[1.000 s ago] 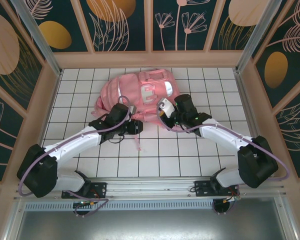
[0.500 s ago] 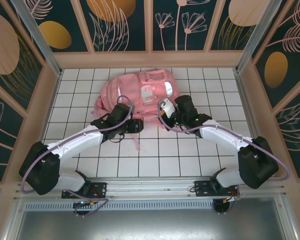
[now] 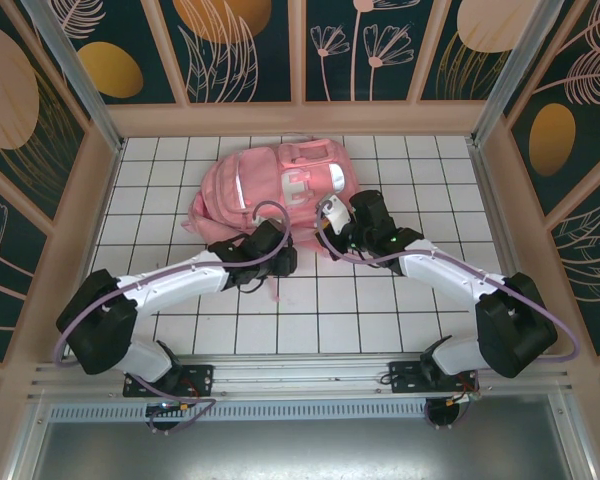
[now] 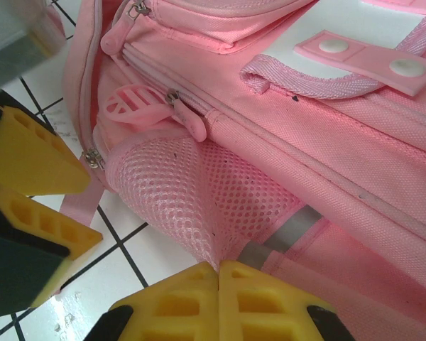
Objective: Pack the student bag
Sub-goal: Zip the student bag at the center of the table.
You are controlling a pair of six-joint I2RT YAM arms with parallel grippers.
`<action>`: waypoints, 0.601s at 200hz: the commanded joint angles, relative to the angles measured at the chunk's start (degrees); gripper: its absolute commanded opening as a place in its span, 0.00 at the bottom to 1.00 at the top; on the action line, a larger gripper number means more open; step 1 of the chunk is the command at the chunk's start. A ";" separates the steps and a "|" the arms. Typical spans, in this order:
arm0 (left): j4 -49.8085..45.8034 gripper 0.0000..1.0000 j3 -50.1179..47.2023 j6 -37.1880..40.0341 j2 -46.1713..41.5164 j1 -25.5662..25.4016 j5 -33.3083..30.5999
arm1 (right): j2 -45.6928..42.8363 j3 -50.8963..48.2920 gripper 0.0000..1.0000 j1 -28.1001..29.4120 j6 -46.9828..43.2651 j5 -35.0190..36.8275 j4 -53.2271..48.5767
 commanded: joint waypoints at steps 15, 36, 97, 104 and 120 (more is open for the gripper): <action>0.46 0.55 0.95 -2.12 1.86 -0.31 -5.63 | -2.70 -0.13 0.00 0.66 1.32 -2.99 6.18; 0.60 0.58 2.80 -1.88 3.38 -0.31 -8.44 | -2.85 -0.43 0.00 0.78 1.67 -3.16 6.51; 0.89 0.38 7.68 0.16 6.46 -0.31 -14.44 | -3.11 -0.65 0.00 1.47 2.32 -3.21 6.49; 0.75 0.32 8.13 0.67 6.46 -0.29 -14.88 | -3.19 -0.70 0.00 1.56 2.30 -3.16 6.37; 0.18 0.16 8.68 1.67 6.46 -0.31 -15.86 | -3.11 -0.74 0.00 1.59 2.18 -2.74 5.96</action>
